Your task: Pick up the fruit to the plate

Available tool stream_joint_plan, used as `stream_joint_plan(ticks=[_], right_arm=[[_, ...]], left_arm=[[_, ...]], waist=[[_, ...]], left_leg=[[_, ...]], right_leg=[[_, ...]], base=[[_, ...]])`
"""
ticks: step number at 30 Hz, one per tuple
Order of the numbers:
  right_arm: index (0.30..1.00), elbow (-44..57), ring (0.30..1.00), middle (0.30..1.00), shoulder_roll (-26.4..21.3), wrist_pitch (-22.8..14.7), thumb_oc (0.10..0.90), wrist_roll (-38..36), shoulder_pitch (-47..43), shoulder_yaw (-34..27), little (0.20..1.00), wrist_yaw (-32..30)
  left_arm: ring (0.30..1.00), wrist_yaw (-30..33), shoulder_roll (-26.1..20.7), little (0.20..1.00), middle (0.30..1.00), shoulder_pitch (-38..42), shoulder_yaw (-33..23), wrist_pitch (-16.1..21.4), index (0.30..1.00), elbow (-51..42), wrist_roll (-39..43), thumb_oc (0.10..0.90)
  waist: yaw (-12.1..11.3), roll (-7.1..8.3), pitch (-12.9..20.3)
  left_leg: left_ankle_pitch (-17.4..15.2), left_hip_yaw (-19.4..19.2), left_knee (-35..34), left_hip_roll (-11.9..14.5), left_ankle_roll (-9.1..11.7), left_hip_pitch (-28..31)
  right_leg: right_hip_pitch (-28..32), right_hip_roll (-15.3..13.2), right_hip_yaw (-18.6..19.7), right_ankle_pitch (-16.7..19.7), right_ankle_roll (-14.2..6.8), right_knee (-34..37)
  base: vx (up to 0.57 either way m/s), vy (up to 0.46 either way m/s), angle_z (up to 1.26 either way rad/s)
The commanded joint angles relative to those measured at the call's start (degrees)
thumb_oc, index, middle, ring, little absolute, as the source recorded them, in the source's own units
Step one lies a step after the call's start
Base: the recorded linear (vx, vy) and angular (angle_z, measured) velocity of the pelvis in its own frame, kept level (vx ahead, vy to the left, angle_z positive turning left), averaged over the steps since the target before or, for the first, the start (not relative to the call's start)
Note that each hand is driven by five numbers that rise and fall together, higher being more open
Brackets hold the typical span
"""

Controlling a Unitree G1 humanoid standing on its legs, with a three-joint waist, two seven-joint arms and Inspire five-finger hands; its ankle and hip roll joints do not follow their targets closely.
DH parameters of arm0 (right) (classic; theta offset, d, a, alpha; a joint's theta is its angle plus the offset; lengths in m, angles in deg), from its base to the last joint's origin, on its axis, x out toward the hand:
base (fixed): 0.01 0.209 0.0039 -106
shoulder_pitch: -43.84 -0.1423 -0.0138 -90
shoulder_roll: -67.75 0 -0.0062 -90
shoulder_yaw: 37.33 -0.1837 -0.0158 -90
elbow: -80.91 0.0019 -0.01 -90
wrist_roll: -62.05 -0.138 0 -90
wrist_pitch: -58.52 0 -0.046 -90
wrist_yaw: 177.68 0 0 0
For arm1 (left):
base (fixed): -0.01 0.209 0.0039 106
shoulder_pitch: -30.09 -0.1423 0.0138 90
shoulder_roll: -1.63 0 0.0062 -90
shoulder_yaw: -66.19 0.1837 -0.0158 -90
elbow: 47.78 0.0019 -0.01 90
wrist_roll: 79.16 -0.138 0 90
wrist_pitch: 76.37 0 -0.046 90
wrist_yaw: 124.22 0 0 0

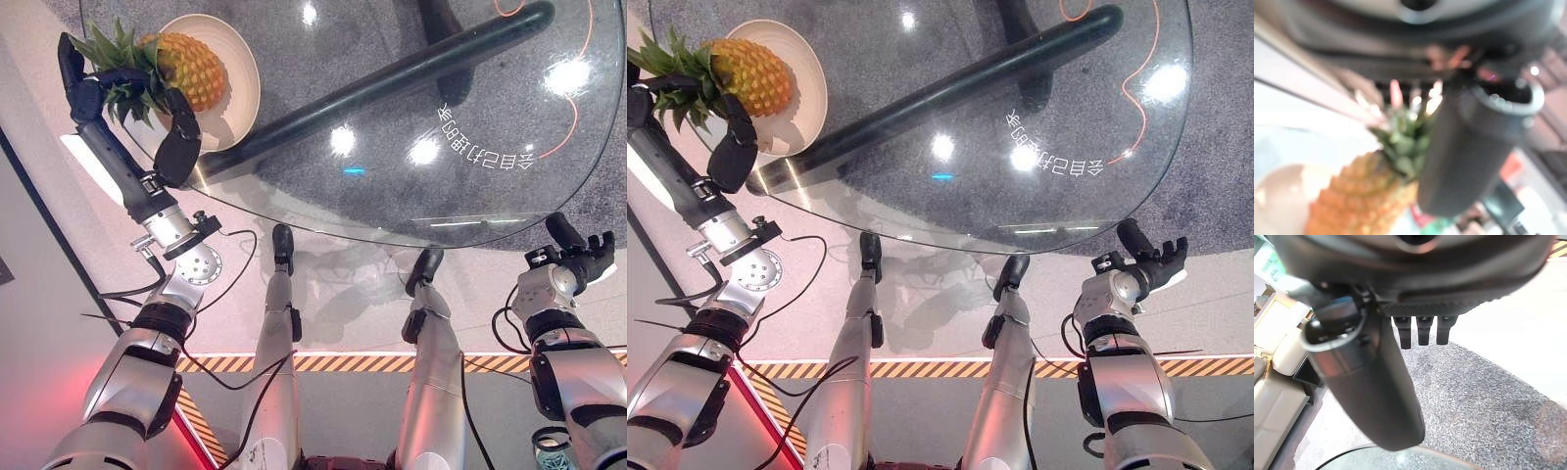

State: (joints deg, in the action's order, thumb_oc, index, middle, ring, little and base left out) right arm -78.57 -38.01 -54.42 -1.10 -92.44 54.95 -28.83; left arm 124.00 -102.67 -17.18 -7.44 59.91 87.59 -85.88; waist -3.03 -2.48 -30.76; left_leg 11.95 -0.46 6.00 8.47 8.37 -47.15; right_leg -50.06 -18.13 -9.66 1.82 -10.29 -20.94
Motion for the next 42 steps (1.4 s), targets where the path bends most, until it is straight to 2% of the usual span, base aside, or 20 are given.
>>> stream_joint_plan(ticks=[1,21,31,42], right_arm=[[0.900,1.1,0.900,0.900,-5.0,-3.6,0.800,0.8,3.2,-2.0,0.900,-1.3],[0.900,1.2,0.900,0.900,-5.2,-3.4,0.800,1.4,3.4,-2.6,0.900,-1.0],[0.900,1.5,0.900,0.900,-5.1,-3.5,0.800,1.7,4.0,-2.5,0.900,-1.3],[0.900,1.7,0.900,0.900,-5.1,-3.2,0.800,1.8,3.6,-2.7,0.900,-1.5]], left_arm=[[0.900,4.5,-0.6,0.900,0.900,2.8,-3.4,3.0,0.900,-3.2,-1.9,0.800],[0.900,5.5,-1.3,0.900,0.900,3.5,-4.7,3.9,0.900,-6.0,-3.7,0.800],[0.900,8.3,-1.1,0.900,0.900,2.6,-5.4,4.3,0.900,-8.4,-6.2,0.800],[0.900,7.4,-1.1,0.900,0.900,2.7,-5.6,4.1,0.900,-10.0,-6.5,0.800]], waist=[[-0.1,0.27,1.0],[-0.3,0.00,1.0],[-0.5,-0.18,1.0],[-0.6,-0.18,1.0]], left_leg=[[-7.3,2.2,6.7,-1.2,-0.1,0.6],[-6.9,1.5,6.5,-0.9,-0.1,1.1],[-7.6,1.5,6.8,-1.1,-0.2,1.3],[-7.7,1.7,7.2,-1.2,-0.2,0.8]], right_leg=[[2.2,2.4,-2.3,1.8,0.2,2.3],[2.7,1.8,-2.8,1.8,0.1,2.1],[2.8,2.0,-2.6,1.0,0.2,1.6],[2.4,1.9,-2.7,1.0,0.2,1.5]], base=[[0.00,0.000,0.00],[0.00,0.000,0.00],[0.00,0.004,0.01],[0.00,0.000,0.01]])
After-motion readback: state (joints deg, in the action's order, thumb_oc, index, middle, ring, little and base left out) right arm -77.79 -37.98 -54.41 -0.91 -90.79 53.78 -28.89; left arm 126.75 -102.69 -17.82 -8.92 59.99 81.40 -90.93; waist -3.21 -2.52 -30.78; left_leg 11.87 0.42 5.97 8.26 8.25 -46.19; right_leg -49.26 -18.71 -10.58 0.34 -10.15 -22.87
